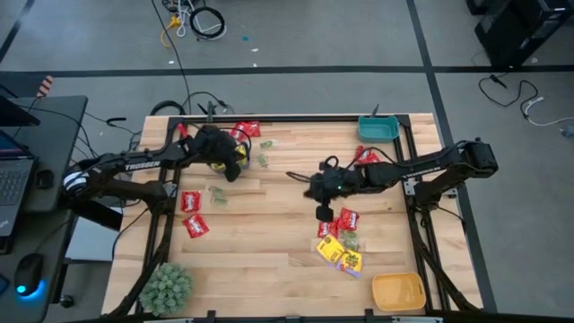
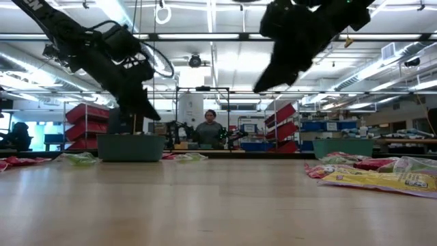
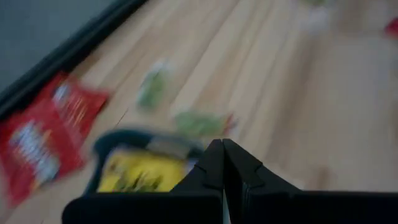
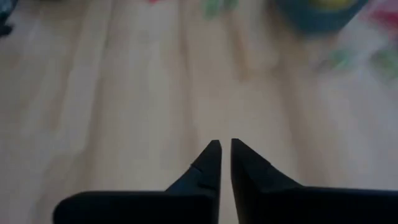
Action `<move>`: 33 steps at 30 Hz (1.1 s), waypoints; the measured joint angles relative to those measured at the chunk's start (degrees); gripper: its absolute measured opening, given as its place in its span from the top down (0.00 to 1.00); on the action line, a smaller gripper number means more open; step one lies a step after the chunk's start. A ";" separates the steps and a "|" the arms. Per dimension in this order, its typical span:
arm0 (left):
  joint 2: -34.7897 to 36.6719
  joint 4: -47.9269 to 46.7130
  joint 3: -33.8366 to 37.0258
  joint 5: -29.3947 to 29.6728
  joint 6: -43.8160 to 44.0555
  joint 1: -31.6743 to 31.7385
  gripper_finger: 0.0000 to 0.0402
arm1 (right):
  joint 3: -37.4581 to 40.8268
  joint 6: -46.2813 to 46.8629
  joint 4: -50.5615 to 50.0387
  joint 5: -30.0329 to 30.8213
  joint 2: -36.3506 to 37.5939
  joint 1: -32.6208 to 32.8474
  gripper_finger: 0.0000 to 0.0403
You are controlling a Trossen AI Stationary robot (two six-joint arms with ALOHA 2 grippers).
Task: Sort candy
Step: Put the yellow candy into the dark blue bin
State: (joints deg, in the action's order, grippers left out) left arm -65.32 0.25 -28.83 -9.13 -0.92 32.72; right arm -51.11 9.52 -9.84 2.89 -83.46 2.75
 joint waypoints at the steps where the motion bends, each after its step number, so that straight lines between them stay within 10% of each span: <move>1: 0.34 1.87 0.54 -1.11 0.54 -0.64 1.00 | 0.00 1.63 -1.85 -1.25 0.00 0.55 0.92; 16: 1.75 10.90 2.00 -1.78 0.11 -10.28 1.00 | 0.00 30.36 -18.29 -12.63 -4.24 13.55 0.58; 33: 1.73 10.55 2.00 -1.63 -0.23 -10.72 1.00 | -0.31 35.73 -18.05 -9.29 -14.31 15.35 0.59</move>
State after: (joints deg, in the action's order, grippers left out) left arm -63.59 10.81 -26.83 -10.76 -1.15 22.00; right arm -51.42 45.25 -27.89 -6.41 -97.77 18.10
